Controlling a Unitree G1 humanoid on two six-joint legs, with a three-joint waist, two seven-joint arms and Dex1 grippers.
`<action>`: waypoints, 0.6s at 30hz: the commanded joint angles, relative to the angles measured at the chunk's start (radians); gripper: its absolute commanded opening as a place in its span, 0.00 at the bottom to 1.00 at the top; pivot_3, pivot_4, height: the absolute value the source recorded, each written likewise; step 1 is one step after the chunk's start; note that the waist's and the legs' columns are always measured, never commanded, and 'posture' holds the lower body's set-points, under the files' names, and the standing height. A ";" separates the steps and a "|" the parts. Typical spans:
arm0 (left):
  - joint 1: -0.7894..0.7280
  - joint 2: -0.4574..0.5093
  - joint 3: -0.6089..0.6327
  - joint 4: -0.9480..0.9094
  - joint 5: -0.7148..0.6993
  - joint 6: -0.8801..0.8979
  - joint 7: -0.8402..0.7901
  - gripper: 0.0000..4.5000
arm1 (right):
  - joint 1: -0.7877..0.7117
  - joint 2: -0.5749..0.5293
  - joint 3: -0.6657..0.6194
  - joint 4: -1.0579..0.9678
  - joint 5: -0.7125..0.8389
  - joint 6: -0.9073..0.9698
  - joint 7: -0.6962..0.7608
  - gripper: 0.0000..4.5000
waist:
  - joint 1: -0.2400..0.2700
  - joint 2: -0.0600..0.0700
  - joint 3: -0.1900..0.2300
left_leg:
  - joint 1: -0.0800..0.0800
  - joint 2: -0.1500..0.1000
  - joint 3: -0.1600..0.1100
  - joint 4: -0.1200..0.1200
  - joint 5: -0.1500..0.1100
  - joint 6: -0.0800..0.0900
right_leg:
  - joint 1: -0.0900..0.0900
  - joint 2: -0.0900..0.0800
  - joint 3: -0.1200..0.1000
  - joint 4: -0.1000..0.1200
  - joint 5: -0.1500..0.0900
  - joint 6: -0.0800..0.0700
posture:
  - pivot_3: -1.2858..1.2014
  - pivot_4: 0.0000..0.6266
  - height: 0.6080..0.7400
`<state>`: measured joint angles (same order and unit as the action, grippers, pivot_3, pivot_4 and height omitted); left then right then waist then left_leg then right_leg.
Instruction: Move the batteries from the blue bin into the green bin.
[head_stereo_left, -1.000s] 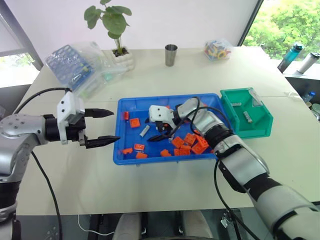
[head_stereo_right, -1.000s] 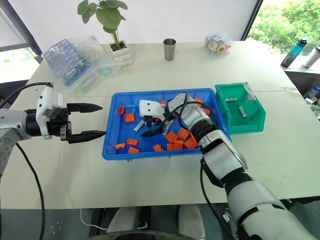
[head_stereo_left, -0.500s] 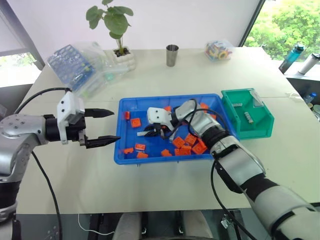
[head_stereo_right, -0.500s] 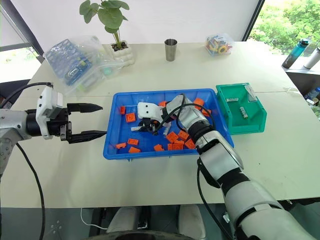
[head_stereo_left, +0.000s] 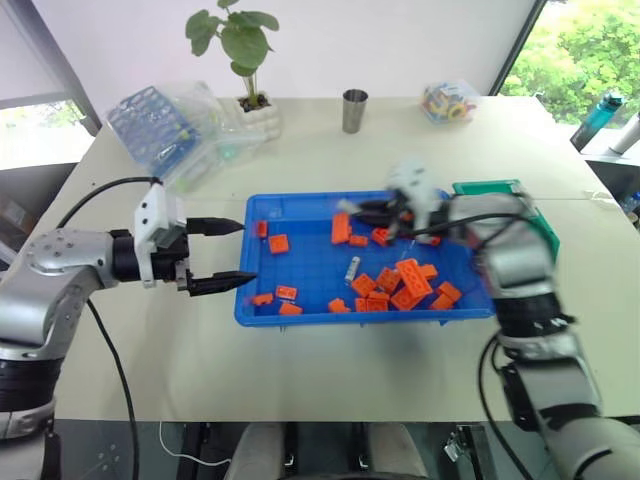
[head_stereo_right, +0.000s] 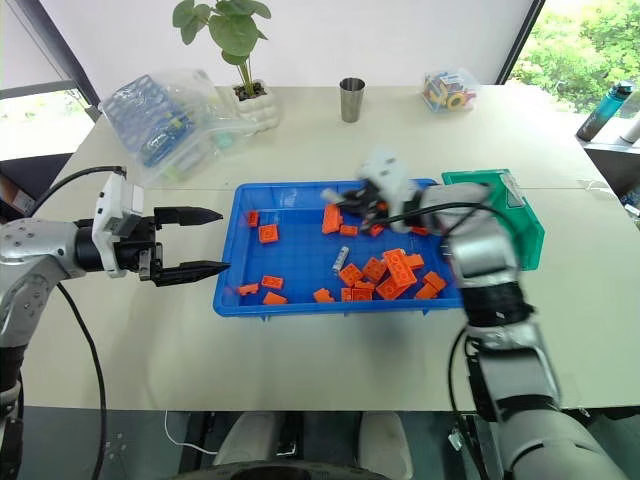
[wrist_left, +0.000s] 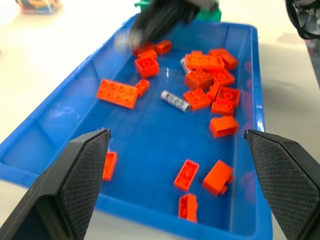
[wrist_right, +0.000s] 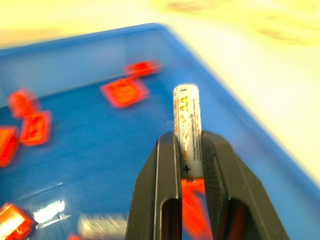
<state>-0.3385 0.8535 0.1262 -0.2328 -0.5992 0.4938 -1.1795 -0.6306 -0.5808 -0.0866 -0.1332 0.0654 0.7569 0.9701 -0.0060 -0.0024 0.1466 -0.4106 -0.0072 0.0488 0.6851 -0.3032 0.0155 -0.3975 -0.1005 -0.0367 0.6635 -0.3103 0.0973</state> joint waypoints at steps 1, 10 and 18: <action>-0.029 -0.005 -0.009 -0.005 -0.005 -0.011 -0.010 1.00 | 0.097 -0.141 -0.198 -0.089 0.004 0.113 -0.083 0.02 | 0.002 0.000 0.000 | 0.000 0.000 0.000 0.000 0.000 0.000 | 0.000 -0.001 0.000 0.000 0.000 0.000 | 0.52 0.24 0.82; -0.101 -0.036 -0.062 0.066 0.026 -0.044 -0.037 1.00 | 0.226 -0.271 -0.273 -0.023 0.033 0.101 -0.164 0.02 | -0.013 0.001 0.001 | 0.002 0.003 0.005 -0.001 0.000 0.001 | 0.000 0.004 0.003 0.000 0.000 0.000 | 0.52 0.24 0.82; -0.090 -0.030 -0.052 0.052 0.022 -0.043 -0.041 1.00 | 0.098 -0.273 -0.189 -0.038 0.077 0.104 -0.213 0.64 | -0.006 0.001 0.002 | 0.002 0.002 0.005 0.000 0.000 0.001 | 0.000 0.003 0.003 0.000 0.000 0.000 | 0.52 0.24 0.82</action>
<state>-0.4292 0.8138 0.0534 -0.1523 -0.5747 0.4618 -1.2183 -0.4845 -0.8445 -0.2769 -0.1091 0.1112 0.8467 0.7638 -0.0125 -0.0019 0.1482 -0.4087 -0.0052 0.0532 0.6849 -0.3033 0.0165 -0.3974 -0.0972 -0.0338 0.6632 -0.3104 0.0974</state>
